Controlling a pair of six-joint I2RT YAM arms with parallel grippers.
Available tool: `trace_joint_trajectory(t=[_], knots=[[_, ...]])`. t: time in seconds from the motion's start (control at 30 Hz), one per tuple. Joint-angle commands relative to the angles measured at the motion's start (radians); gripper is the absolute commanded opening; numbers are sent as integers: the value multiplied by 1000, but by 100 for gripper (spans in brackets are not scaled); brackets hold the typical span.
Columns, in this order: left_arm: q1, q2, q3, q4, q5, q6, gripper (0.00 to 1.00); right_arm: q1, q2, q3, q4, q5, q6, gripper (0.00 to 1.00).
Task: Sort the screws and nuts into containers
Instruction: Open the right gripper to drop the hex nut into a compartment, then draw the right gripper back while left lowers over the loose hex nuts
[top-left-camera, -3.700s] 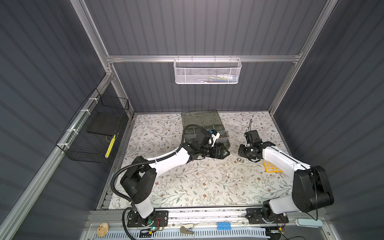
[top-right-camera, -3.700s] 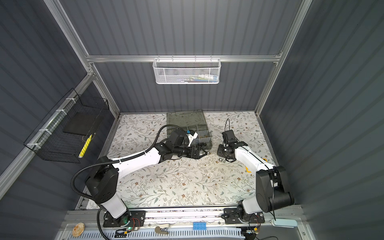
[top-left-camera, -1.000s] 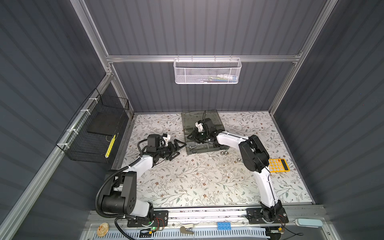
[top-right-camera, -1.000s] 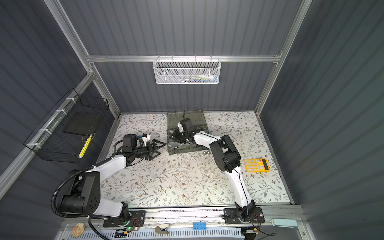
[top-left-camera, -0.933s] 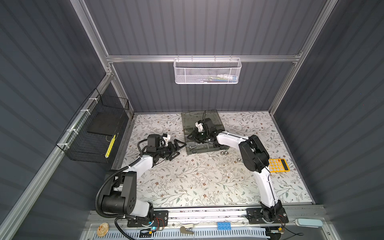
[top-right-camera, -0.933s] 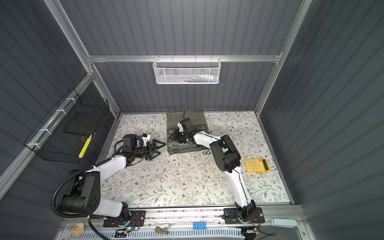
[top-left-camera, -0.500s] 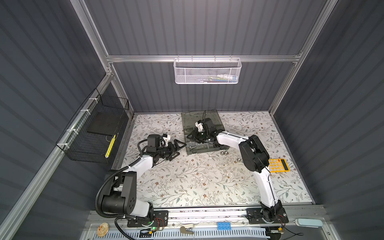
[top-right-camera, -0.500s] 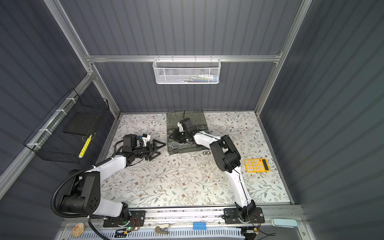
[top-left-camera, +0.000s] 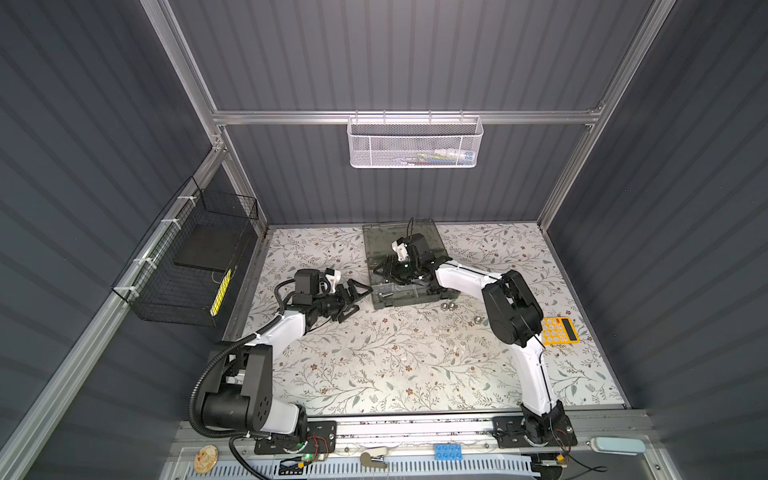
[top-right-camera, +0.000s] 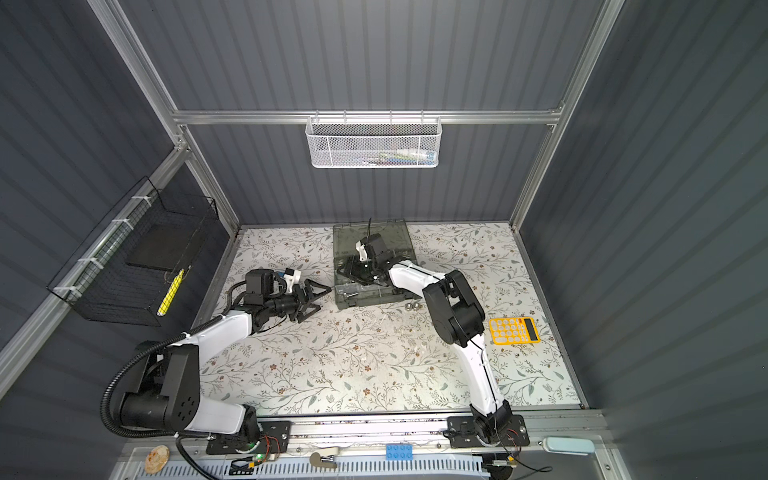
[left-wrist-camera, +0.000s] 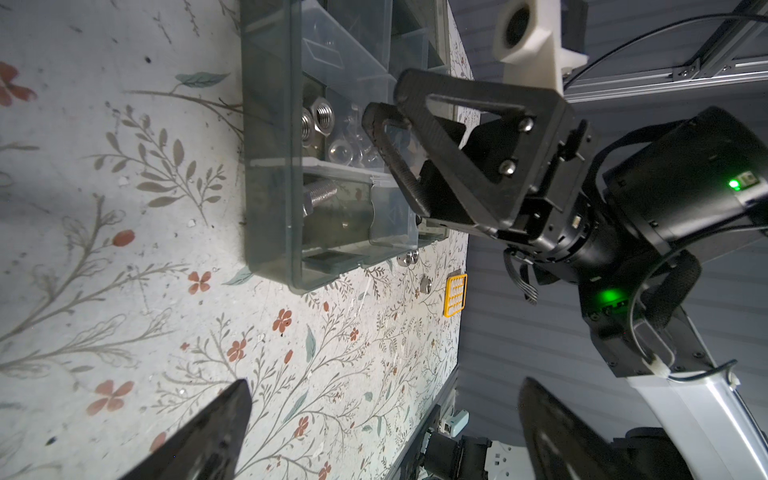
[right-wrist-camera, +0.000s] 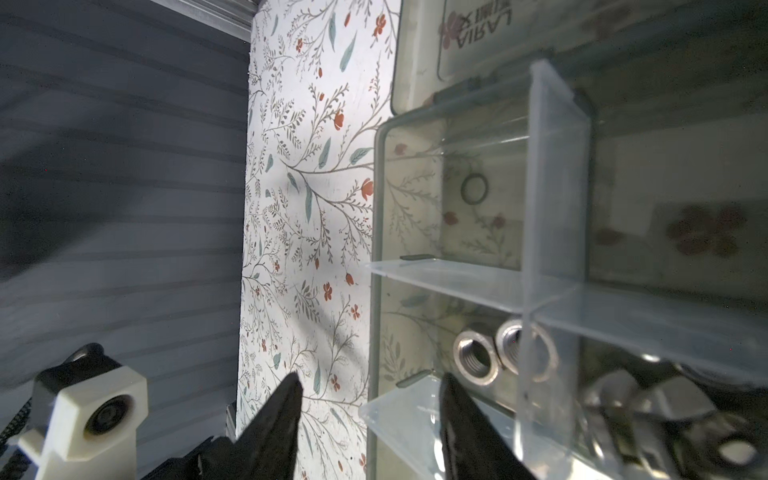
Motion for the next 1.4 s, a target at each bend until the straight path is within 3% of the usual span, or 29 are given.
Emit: trace_joint_trajectory(t=[0.0,0.33,0.57,0.73,1.03,1.37], knots=[[7,-26,21,-20,24,24,100,-2,-65,-26,-10,27,-32,56],[6,-68,14,-42,16,31,100,-17,-220,-183,20,98,-63,65],[-37,-83,61,-129,-26,82,100,-39,-409,-376,29,187,-105,80],[-136,-73,118,-191,-115,130,100,-65,-574,-530,30,239,-109,99],[-338,-2,232,-264,-271,201,100,-164,-931,-816,-16,333,-100,99],[-607,216,503,-463,-470,366,100,-422,-1331,-1062,-148,330,-114,99]])
